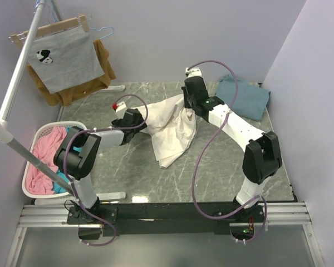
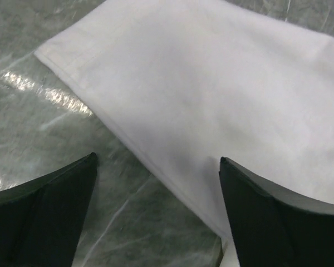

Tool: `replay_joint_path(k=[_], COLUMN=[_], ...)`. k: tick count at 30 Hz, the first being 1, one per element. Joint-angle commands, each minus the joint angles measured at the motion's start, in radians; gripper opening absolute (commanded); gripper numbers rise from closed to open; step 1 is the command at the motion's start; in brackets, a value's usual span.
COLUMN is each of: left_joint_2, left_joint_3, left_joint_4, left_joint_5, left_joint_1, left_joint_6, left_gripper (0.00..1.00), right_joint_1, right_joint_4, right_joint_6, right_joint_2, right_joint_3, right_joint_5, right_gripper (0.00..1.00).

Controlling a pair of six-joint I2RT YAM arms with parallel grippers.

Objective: Fold and stack the t-shirts
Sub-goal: Flatten out the tshirt

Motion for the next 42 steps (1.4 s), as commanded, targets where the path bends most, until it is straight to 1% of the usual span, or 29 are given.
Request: replay_joint_path(k=[1,2,3,5,6,8,9,12,14,16,17,18,19,20,21,22,23,25,26,27,28,33,37,41,42], left_joint_2=[0.064,0.076,0.097,0.134,0.148,0.168,0.176,0.173,0.153,0.124,0.084,0.059,0.035,-0.014,-0.039,-0.062,-0.109,-0.157,-0.2,-0.217,-0.234,-0.303,-0.304,-0.297,-0.295], left_joint_3=[0.047,0.052,0.064,0.078,0.096,0.11,0.112,0.122,0.13,0.149,0.156,0.17,0.181,0.19,0.216,0.228,0.242,0.27,0.277,0.296,0.308,0.378,0.425,0.455,0.461], left_joint_4=[0.05,0.055,0.056,0.064,0.064,0.056,0.059,0.062,0.047,0.032,0.024,0.003,-0.008,-0.02,-0.049,-0.065,-0.079,-0.103,-0.109,-0.117,-0.129,-0.183,-0.206,-0.225,-0.229], left_joint_5=[0.035,0.051,0.055,0.068,0.072,0.083,0.091,0.1,0.103,0.111,0.115,0.118,0.121,0.124,0.127,0.131,0.141,0.157,0.169,0.175,0.178,0.219,0.244,0.261,0.261], left_joint_1=[0.015,0.023,0.026,0.032,0.033,0.041,0.044,0.058,0.067,0.075,0.081,0.083,0.086,0.089,0.092,0.093,0.099,0.107,0.113,0.115,0.118,0.13,0.132,0.132,0.132], left_joint_6=[-0.022,-0.016,-0.013,0.002,0.008,0.016,0.018,0.031,0.051,0.07,0.087,0.094,0.105,0.125,0.136,0.15,0.156,0.163,0.171,0.174,0.18,0.197,0.206,0.211,0.213], left_gripper=[0.89,0.84,0.73,0.61,0.46,0.29,0.14,0.01,0.01,0.01,0.01,0.01,0.01,0.01,0.01,0.01,0.01,0.01,0.01,0.01,0.01,0.01,0.01,0.01,0.01], right_joint_1=[0.004,0.004,0.004,0.004,0.004,0.004,0.004,0.006,0.004,0.004,0.004,0.006,0.004,0.004,0.006,0.004,0.006,0.006,0.004,0.004,0.006,0.017,0.047,0.066,0.066], right_joint_4=[0.049,0.048,0.048,0.048,0.048,0.048,0.048,0.045,0.037,0.011,-0.003,-0.015,-0.032,-0.034,-0.037,-0.043,-0.047,-0.075,-0.083,-0.092,-0.096,-0.073,-0.044,-0.012,-0.008], right_joint_6=[0.012,0.013,0.013,0.013,0.015,0.013,0.015,0.013,0.012,0.013,0.024,0.028,0.032,0.042,0.053,0.059,0.076,0.105,0.13,0.142,0.15,0.183,0.2,0.179,0.176], right_joint_2=[-0.095,-0.101,-0.107,-0.129,-0.137,-0.158,-0.166,-0.186,-0.198,-0.204,-0.204,-0.206,-0.21,-0.215,-0.218,-0.229,-0.233,-0.253,-0.262,-0.275,-0.305,-0.414,-0.482,-0.522,-0.522], right_joint_3=[-0.016,-0.023,-0.028,-0.042,-0.046,-0.062,-0.065,-0.082,-0.094,-0.1,-0.103,-0.108,-0.117,-0.143,-0.158,-0.172,-0.199,-0.22,-0.241,-0.253,-0.266,-0.362,-0.421,-0.465,-0.47], right_joint_5=[0.005,0.006,0.005,0.005,0.006,0.009,0.011,0.015,0.017,0.02,0.037,0.043,0.049,0.061,0.101,0.119,0.139,0.21,0.228,0.236,0.21,0.059,-0.011,-0.11,-0.158], right_gripper=[0.0,0.0,0.0,0.0,0.0,0.0,0.0,0.0,0.02,0.08,0.11,0.15,0.21,0.36,0.45,0.52,0.65,0.77,0.85,0.89,0.93,0.98,0.99,1.0,1.0])
